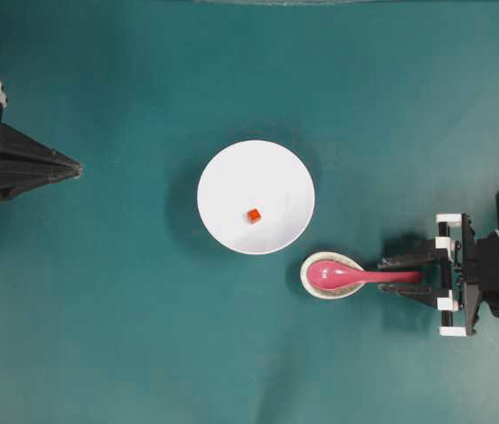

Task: Grip the spoon and scoop the red block from the bowl with right arm.
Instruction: 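Close the right gripper on the pink spoon handle, then lift the pink spoon out of the spoon rest with the right gripper, then carry the spoon over the white bowl and lower it inside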

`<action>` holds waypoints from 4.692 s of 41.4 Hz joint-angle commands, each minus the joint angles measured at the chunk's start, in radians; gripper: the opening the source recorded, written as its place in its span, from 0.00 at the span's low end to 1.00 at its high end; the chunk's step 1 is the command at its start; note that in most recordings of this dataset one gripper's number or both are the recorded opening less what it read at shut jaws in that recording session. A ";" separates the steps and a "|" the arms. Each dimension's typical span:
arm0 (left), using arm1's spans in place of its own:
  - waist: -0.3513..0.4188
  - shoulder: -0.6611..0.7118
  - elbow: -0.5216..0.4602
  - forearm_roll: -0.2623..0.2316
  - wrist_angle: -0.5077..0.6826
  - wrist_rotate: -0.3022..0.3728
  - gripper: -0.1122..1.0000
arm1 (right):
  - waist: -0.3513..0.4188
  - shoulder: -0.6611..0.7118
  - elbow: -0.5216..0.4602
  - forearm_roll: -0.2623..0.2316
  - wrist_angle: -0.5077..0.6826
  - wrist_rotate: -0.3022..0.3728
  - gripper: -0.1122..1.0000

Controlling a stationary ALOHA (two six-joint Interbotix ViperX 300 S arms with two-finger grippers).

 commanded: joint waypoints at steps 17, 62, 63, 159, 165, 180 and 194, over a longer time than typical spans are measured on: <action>0.002 0.008 -0.020 0.003 -0.003 0.000 0.10 | 0.005 -0.021 0.000 0.005 -0.008 -0.002 0.32; 0.002 0.008 -0.020 0.003 0.037 -0.003 0.10 | -0.175 -0.634 -0.021 0.005 0.368 -0.276 0.32; 0.002 0.006 -0.020 0.003 0.040 -0.003 0.10 | -0.193 -0.653 -0.029 0.003 0.390 -0.295 0.32; 0.002 -0.014 -0.020 0.003 0.179 -0.020 0.10 | -0.907 -0.465 -0.816 -0.403 1.792 -0.166 0.32; 0.002 -0.015 -0.021 0.002 0.179 -0.020 0.10 | -0.907 -0.433 -0.848 -0.433 1.822 -0.164 0.32; 0.002 -0.018 -0.020 0.002 0.179 -0.020 0.10 | -0.907 -0.396 -0.891 -0.500 1.899 -0.035 0.32; 0.002 -0.017 -0.020 0.002 0.179 -0.020 0.10 | -0.877 -0.370 -0.905 -0.621 1.985 0.084 0.32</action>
